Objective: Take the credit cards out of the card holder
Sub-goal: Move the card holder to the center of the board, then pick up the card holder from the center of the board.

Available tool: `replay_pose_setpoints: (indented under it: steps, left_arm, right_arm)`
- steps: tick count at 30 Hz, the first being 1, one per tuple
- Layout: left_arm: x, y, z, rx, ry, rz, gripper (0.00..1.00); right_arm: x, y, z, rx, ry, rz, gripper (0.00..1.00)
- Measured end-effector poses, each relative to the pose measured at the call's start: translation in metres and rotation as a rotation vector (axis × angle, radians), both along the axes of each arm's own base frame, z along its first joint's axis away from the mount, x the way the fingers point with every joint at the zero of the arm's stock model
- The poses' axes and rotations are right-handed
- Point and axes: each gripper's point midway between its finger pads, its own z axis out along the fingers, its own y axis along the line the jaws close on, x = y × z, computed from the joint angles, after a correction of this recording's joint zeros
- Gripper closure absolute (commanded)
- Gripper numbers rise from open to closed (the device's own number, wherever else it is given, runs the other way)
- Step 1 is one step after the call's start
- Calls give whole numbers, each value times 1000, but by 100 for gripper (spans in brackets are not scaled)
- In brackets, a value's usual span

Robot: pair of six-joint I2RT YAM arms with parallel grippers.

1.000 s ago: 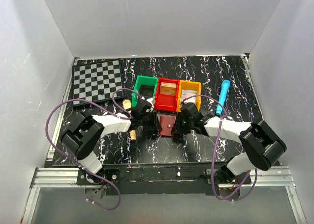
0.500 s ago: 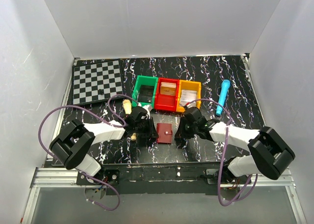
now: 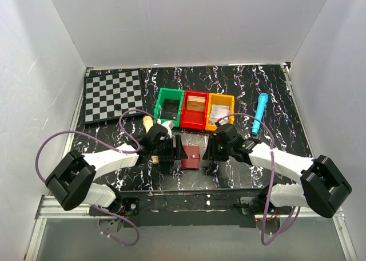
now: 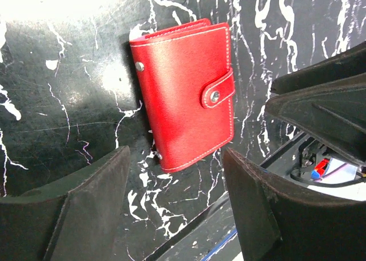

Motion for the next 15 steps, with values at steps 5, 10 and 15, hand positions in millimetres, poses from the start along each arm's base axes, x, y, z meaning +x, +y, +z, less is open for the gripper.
replay_pose_setpoints:
  steps: [5, 10, 15]
  left_arm:
    - [6, 0, 13, -11, -36, 17, 45]
    - [11, -4, 4, 10, -15, 19, 60]
    - [12, -4, -10, 47, 15, 22, 67]
  right_arm:
    - [9, 10, 17, 19, -27, 17, 36]
    - [11, 18, 13, 24, -3, 32, 33]
    - [7, 18, -2, -2, 50, 40, 35]
